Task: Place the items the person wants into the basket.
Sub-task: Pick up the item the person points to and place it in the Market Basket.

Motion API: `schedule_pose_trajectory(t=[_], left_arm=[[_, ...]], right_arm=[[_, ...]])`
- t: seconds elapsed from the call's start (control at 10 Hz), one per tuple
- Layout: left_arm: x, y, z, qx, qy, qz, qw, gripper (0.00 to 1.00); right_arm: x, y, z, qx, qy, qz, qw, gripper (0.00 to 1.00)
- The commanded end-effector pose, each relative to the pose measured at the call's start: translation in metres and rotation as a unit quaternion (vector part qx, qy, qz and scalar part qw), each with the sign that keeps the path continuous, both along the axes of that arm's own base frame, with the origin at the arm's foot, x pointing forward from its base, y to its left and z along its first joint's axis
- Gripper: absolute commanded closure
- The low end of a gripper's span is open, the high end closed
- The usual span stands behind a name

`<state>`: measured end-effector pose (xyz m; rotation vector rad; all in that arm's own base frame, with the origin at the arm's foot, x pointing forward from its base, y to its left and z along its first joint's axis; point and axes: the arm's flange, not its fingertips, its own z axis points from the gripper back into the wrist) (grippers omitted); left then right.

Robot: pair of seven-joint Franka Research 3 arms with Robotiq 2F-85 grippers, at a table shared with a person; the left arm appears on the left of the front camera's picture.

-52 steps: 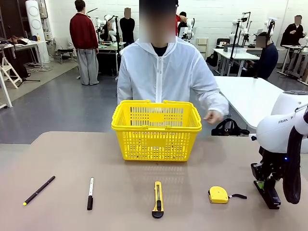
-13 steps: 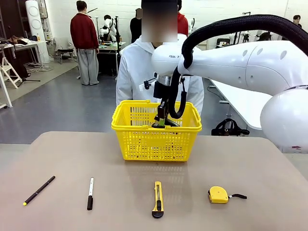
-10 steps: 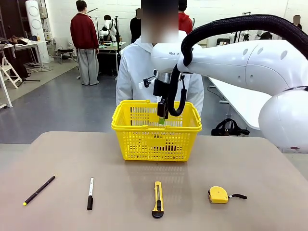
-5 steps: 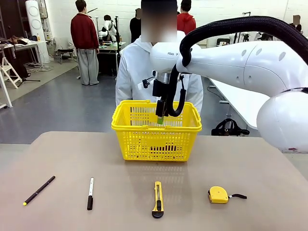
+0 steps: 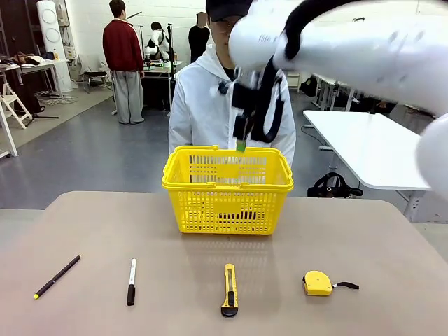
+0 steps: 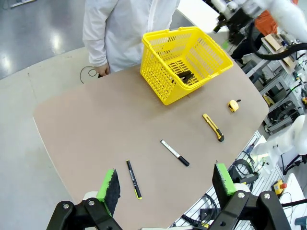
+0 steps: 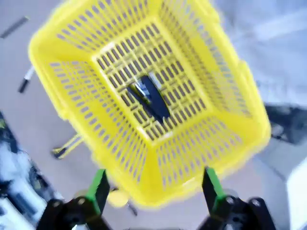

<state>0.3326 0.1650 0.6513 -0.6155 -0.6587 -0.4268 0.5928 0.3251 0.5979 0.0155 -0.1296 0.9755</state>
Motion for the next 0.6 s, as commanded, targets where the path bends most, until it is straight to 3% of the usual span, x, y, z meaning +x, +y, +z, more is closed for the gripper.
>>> schedule_pose_trajectory(t=[0.0,0.2,0.5], left_arm=[[-0.001,0.002,0.0,-0.007,-0.009,-0.008,1.0,0.0],[-0.001,0.002,0.0,-0.007,-0.009,-0.008,1.0,0.0],[-0.001,0.002,0.0,-0.007,-0.009,-0.008,1.0,0.0]], right_arm=[[-0.125,-0.061,0.002,0.002,-0.054,-0.102,0.993,0.0],[-0.177,-0.096,-0.007,0.026,-0.076,-0.172,0.982,0.0],[-0.224,-0.166,-0.042,0.069,-0.072,-0.263,0.96,0.0]])
